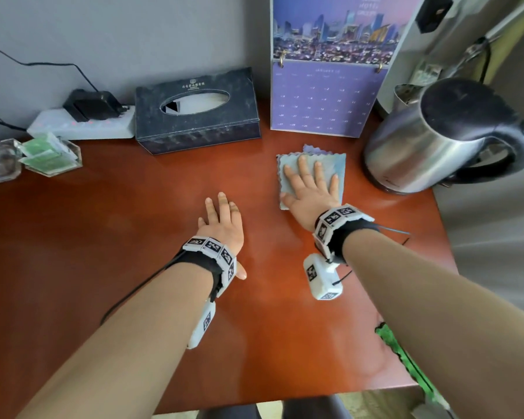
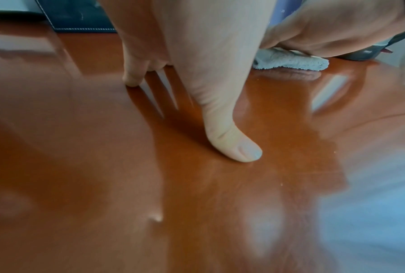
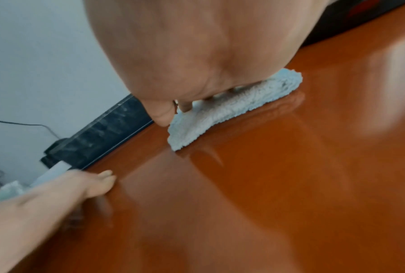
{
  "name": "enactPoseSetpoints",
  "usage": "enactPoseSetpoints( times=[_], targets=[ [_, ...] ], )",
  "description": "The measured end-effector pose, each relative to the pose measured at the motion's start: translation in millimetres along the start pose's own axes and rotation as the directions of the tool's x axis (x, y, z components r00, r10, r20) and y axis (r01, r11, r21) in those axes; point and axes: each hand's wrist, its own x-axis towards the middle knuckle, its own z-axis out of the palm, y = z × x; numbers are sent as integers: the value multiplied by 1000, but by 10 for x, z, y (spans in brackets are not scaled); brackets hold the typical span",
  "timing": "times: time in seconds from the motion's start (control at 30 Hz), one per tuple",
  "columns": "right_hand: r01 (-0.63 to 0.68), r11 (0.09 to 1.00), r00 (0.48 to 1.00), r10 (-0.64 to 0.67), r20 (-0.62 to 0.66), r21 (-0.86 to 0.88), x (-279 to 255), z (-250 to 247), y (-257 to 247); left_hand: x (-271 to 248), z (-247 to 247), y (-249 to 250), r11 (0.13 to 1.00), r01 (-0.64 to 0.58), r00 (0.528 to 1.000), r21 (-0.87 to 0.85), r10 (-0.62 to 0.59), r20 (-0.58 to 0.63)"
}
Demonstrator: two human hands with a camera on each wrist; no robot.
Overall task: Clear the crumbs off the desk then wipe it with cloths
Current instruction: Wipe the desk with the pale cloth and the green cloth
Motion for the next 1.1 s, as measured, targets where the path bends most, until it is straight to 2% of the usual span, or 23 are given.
enactPoseSetpoints(
  times=[0.2, 0.4, 0.63, 0.8, 0.87, 1.0, 1.1],
  targets=[
    [165, 979, 986, -159, 58, -122, -210, 320, -395, 24, 8, 3, 1000, 5, 1000, -12, -5, 1],
    [245, 965, 968, -238, 77, -94, -171, 279, -194, -6, 34, -34, 1000, -13, 1000, -9, 13, -19],
    [56, 998, 998, -56, -35, -4, 20, 24, 185, -17, 48, -51, 999, -29, 999, -27, 28, -34],
    [-30, 1000, 998, 30, -56, -1, 18, 63, -28, -3, 65, -73, 999, -46, 997, -26, 45, -55],
    [-5, 1000, 999, 4, -33, -17, -3, 117, -213, 6, 68, -75, 998, -51, 997, -29, 49, -60],
    [136, 982, 990, -131, 45, -130, -105, 325, -631, 33, 90, -82, 998, -50, 997, -48, 47, -65],
    [166, 979, 984, -157, 79, -118, -138, 426, -787, 20, 104, -108, 996, -62, 996, -67, 57, -67]
  ],
)
